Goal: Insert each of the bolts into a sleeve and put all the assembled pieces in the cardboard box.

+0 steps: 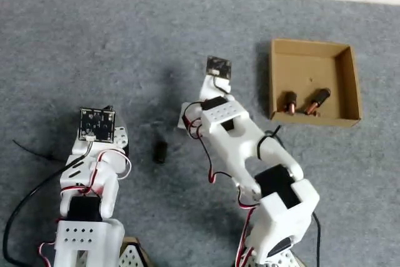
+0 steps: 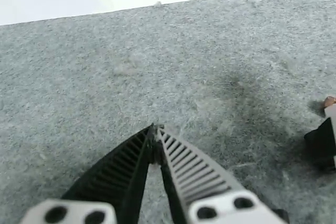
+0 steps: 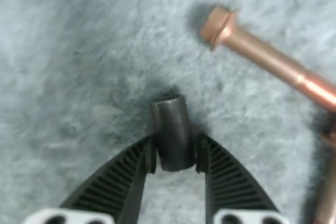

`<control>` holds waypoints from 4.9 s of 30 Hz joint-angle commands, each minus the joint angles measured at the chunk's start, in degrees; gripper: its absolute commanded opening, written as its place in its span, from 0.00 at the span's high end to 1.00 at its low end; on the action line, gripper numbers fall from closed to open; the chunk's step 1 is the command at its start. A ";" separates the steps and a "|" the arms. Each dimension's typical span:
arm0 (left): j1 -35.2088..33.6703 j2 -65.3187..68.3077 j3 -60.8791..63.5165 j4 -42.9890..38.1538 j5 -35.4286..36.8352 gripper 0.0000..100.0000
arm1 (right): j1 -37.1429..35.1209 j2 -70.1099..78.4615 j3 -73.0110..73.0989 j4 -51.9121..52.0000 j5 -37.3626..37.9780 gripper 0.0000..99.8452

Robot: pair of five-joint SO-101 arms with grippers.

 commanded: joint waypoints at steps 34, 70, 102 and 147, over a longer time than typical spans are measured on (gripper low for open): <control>0.75 -0.22 -0.31 -1.23 -0.53 0.99 | 4.70 10.86 -14.73 4.09 24.00 0.87; 0.75 -0.66 0.40 -1.32 -0.53 0.99 | 10.77 -46.99 35.38 -18.59 30.07 1.00; 0.75 -0.22 2.59 -5.63 -3.25 0.99 | 21.58 -66.15 57.80 -36.97 32.88 1.00; 1.98 -0.22 2.68 -5.63 -3.34 0.99 | 23.34 -118.81 82.59 -20.18 32.97 0.99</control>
